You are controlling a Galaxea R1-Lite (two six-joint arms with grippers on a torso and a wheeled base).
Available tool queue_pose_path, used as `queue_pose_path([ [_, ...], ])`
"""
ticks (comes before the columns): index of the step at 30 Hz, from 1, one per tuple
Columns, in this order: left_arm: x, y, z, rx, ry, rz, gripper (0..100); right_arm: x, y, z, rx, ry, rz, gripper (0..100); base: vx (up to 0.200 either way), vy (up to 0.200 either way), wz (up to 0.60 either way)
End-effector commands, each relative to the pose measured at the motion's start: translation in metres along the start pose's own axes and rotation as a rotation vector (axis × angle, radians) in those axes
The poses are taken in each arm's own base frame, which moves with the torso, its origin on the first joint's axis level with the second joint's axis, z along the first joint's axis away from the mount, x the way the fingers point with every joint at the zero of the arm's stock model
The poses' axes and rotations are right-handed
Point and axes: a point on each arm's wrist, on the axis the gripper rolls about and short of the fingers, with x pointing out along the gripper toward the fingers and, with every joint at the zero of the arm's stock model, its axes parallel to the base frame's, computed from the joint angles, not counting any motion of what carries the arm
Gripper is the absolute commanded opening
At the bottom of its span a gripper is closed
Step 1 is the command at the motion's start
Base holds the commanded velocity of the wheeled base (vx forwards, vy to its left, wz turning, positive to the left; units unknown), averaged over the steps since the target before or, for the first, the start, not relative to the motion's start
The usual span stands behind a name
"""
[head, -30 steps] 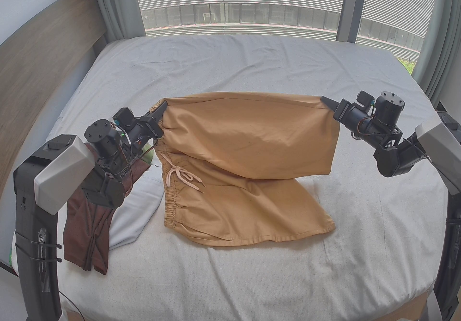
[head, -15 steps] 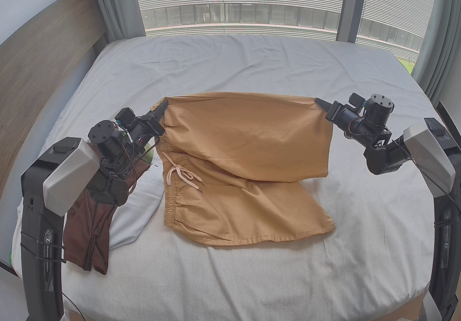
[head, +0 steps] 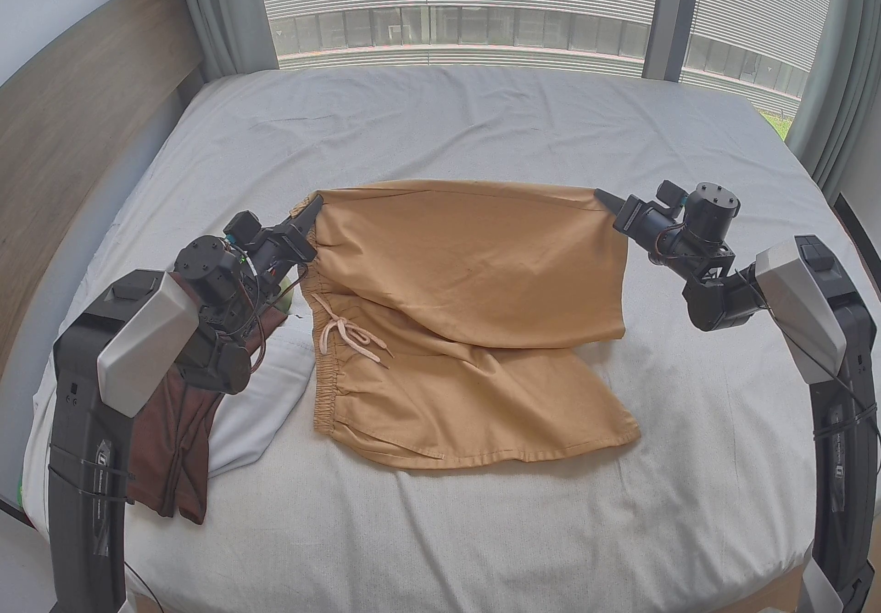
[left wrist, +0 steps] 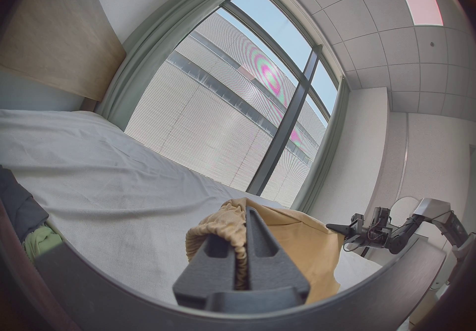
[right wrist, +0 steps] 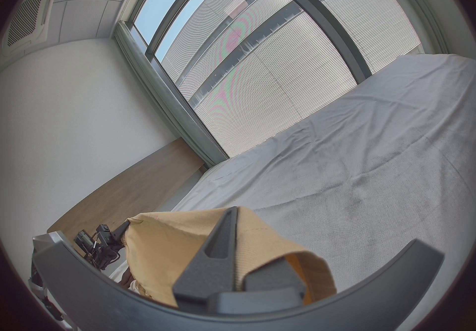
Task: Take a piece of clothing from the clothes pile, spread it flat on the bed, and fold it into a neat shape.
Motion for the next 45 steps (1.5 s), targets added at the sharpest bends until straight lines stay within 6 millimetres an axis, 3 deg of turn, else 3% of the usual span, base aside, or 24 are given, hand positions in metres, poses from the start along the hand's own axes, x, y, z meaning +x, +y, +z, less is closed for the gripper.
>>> queue_pose_path([
  [1,-0.001,0.003,-0.004,-0.006,0.004,0.003,0,0.004,-0.009,-0.012,0.004,0.009,-0.004,0,0.000,0.000,0.00],
  [7,-0.001,0.004,-0.008,-0.010,0.013,0.001,0,0.007,-0.015,-0.014,-0.001,0.000,-0.004,0,0.000,0.000,0.00],
  [8,0.000,0.004,-0.007,-0.009,0.009,-0.001,100,0.007,-0.014,-0.013,-0.002,-0.002,-0.003,0,0.000,0.000,0.00],
  [9,0.001,0.004,-0.007,-0.009,0.011,-0.002,100,0.007,-0.014,-0.013,-0.003,-0.004,-0.003,0,0.000,0.000,0.00],
  [10,0.001,0.004,-0.007,-0.009,0.012,-0.003,100,0.007,-0.014,-0.013,-0.003,-0.004,-0.003,100,0.000,0.000,0.00],
  [23,0.004,0.006,-0.005,-0.061,0.063,0.036,100,0.003,-0.013,-0.003,-0.017,-0.029,-0.013,100,0.000,0.000,0.00],
  [34,-0.023,-0.009,0.002,-0.107,0.179,0.084,100,-0.031,0.003,-0.021,-0.053,0.047,-0.042,100,0.000,0.000,0.00],
  [45,-0.057,-0.030,0.028,-0.132,0.253,0.108,100,-0.063,0.014,-0.045,-0.031,0.105,-0.058,100,0.000,0.000,0.00],
])
